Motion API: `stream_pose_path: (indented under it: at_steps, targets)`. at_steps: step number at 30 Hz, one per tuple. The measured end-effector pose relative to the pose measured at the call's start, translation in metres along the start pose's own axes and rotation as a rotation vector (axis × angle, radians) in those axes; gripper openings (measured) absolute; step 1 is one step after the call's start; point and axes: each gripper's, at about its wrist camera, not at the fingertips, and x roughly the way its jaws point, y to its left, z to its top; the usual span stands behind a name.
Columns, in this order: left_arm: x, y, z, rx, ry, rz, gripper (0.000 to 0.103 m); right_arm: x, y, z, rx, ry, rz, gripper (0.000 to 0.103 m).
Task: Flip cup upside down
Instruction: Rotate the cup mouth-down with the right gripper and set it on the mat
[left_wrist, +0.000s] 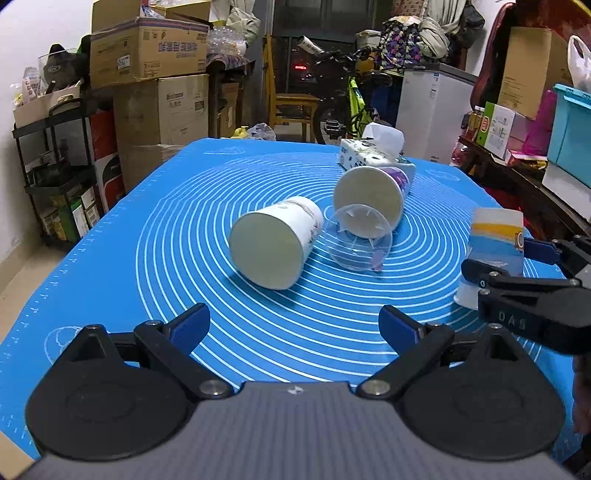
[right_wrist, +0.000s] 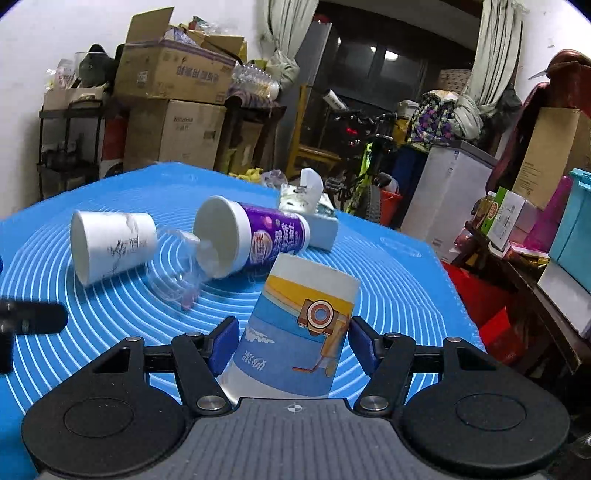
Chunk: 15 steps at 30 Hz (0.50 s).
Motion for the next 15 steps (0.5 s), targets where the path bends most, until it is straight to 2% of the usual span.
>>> stream_pose_path:
  at_steps: [12, 15]
  targets:
    - [0.0, -0.017, -0.01, 0.057, 0.013, -0.025, 0.097, -0.015, 0.001, -0.013, 0.016, 0.04, 0.026, 0.068]
    - [-0.002, -0.021, -0.014, 0.068, 0.018, -0.03, 0.097, -0.02, 0.001, -0.014, 0.01, 0.036, 0.022, 0.077]
